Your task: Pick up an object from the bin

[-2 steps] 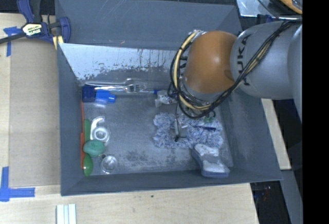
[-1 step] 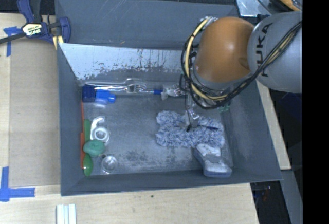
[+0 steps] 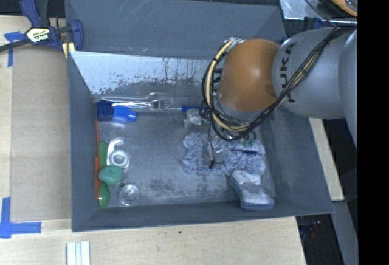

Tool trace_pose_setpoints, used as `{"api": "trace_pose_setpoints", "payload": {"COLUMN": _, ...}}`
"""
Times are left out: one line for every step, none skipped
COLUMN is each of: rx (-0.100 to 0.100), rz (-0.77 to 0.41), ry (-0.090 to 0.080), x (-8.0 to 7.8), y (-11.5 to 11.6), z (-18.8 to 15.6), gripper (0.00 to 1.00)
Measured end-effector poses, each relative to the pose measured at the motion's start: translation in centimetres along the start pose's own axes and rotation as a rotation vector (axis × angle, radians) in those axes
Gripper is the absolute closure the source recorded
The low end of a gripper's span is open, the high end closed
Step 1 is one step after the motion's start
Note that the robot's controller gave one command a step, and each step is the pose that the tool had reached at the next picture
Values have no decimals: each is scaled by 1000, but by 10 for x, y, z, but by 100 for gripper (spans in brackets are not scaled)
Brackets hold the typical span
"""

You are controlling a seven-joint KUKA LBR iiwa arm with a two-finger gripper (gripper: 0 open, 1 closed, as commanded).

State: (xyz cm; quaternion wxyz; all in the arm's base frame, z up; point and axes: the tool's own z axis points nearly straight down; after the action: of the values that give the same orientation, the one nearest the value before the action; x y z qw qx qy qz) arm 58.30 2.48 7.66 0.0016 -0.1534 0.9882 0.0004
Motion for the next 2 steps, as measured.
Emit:
{"api": "trace_pose_setpoints", "payload": {"rx": 4, "rz": -139, "ry": -16, "x": 9, "y": -34, "z": 4, "gripper": 0}}
{"api": "trace_pose_setpoints", "payload": {"rx": 0, "rz": -5, "ry": -9, "x": -2, "y": -1, "z": -2, "gripper": 100}}
